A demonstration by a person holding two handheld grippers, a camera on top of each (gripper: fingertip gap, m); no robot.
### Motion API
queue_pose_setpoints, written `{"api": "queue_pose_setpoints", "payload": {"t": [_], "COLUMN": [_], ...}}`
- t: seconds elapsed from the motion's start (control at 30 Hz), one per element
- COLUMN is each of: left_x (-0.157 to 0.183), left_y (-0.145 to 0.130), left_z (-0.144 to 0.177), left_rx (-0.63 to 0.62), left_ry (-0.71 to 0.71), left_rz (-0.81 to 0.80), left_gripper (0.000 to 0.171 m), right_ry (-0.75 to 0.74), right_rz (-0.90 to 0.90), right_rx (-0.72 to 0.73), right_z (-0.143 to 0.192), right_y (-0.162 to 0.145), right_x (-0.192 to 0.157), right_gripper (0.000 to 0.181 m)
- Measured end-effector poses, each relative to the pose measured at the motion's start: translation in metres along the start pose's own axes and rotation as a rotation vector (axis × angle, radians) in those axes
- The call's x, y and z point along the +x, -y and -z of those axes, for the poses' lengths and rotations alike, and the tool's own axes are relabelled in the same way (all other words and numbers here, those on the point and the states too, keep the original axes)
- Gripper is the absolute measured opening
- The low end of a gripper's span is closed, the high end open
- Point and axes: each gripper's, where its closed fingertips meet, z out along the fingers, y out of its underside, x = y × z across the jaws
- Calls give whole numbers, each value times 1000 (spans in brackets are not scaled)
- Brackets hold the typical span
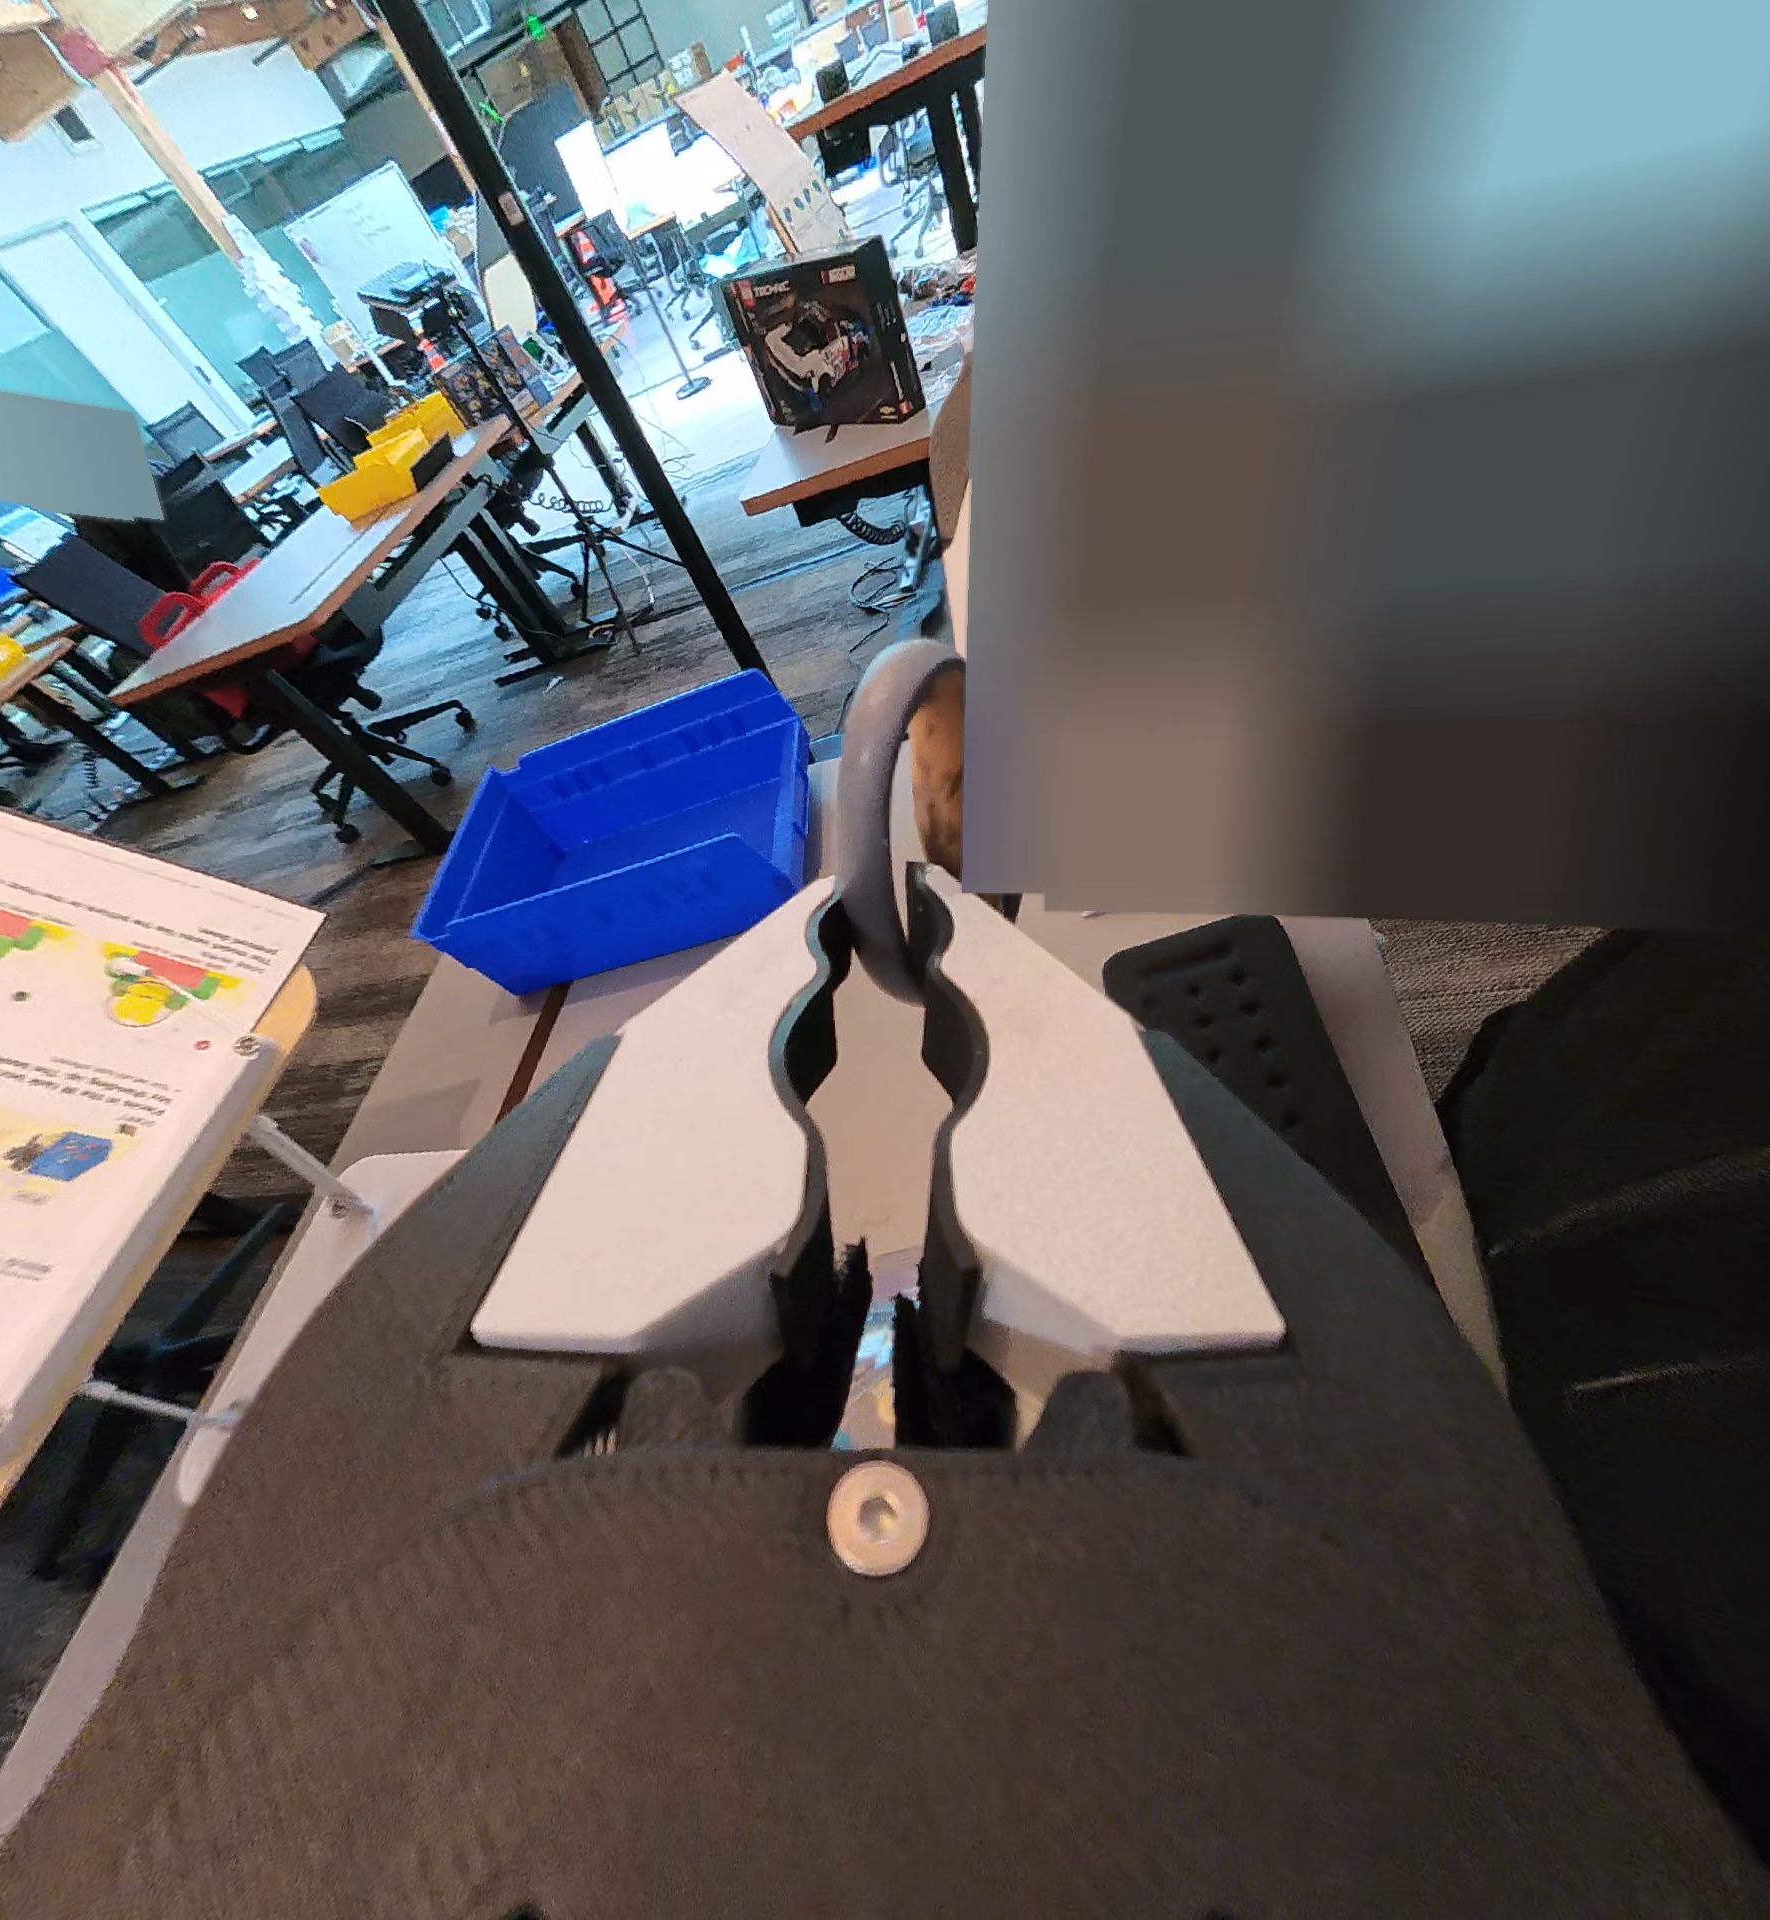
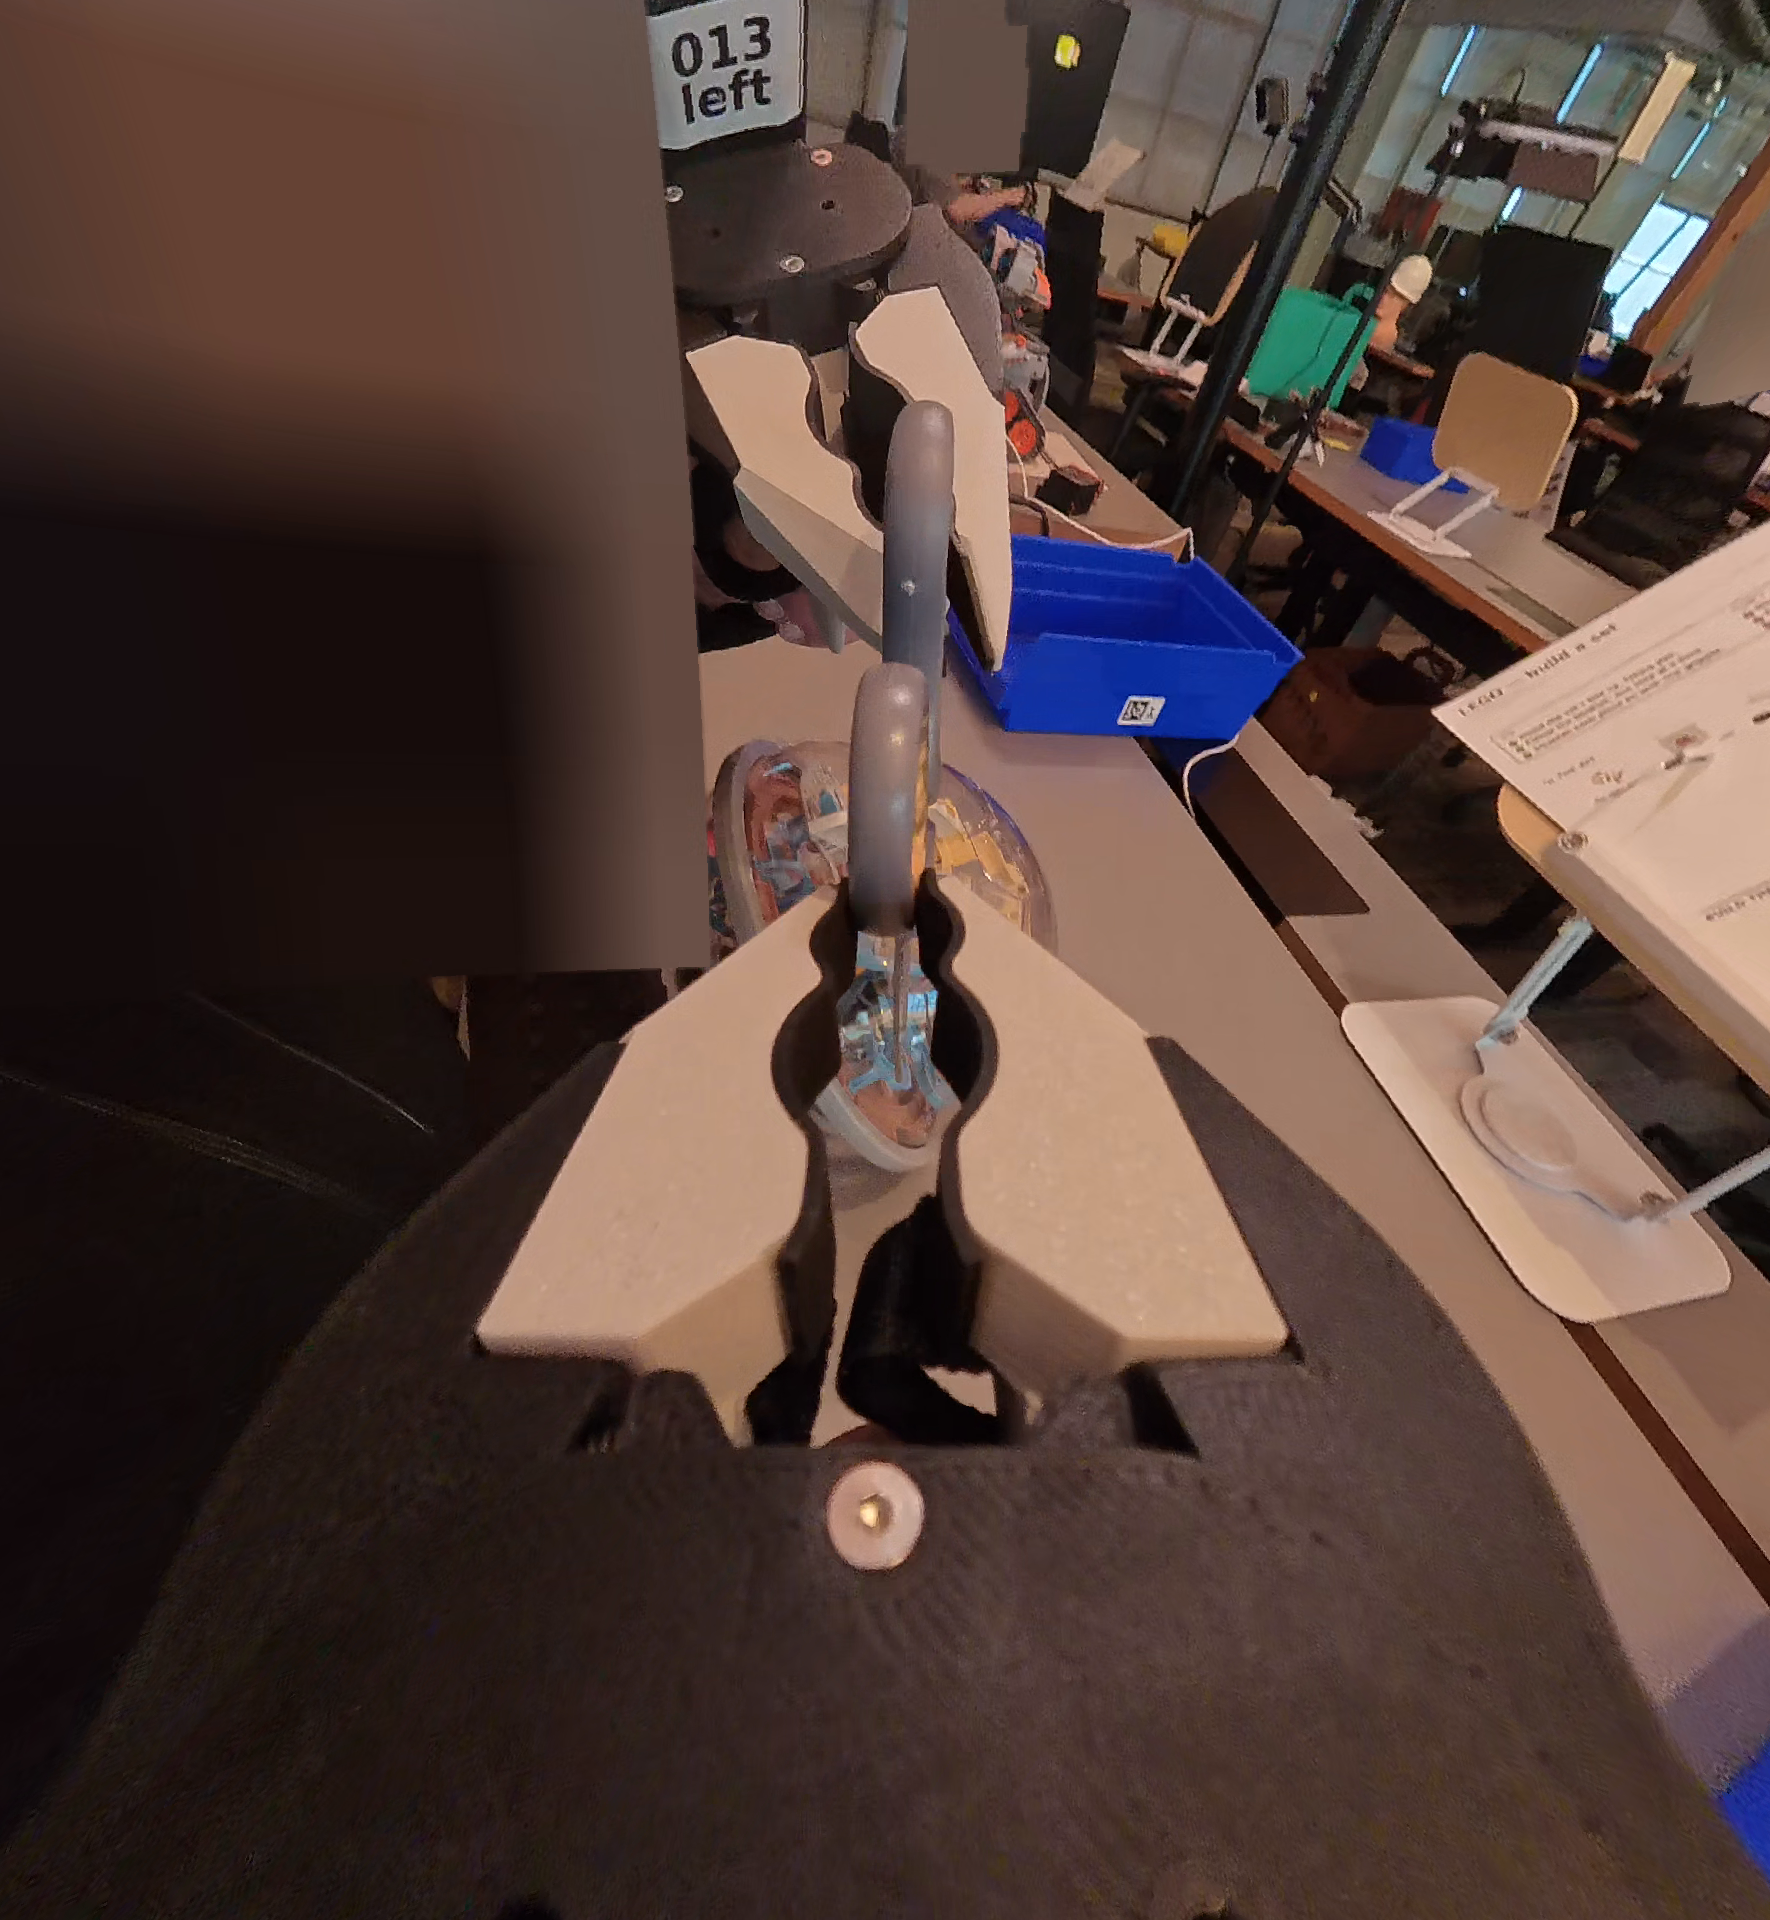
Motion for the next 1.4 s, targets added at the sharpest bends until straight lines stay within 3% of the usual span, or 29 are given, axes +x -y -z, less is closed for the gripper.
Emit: {"api": "queue_pose_setpoints", "payload": {"t": [0.23,0.4,0.57,0.73,0.93,1.1,1.4], "left_x": [3,-26,-64,-81,-90,-87,-78], "left_y": [9,18,6,-22,-24,-38,-33], "left_z": [36,60,73,66,56,35,6], "left_rx": [11,46,115,117,230,227,228], "left_ry": [108,125,143,111,48,26,-41], "left_rz": [5,85,202,314,398,422,413], "left_gripper": [6,6,6,5,5,5,6], "right_ry": [75,108,121,148,158,152,118], "right_rz": [30,5,8,-27,-16,3,3], "right_rx": [55,26,-79,-218,-266,-346,-378], "right_z": [-19,-37,-61,-80,-72,-64,-37], "right_y": [26,55,65,43,50,33,19], "right_x": [-14,4,32,51,64,69,67], "right_gripper": [8,8,8,8,8,8,8]}}
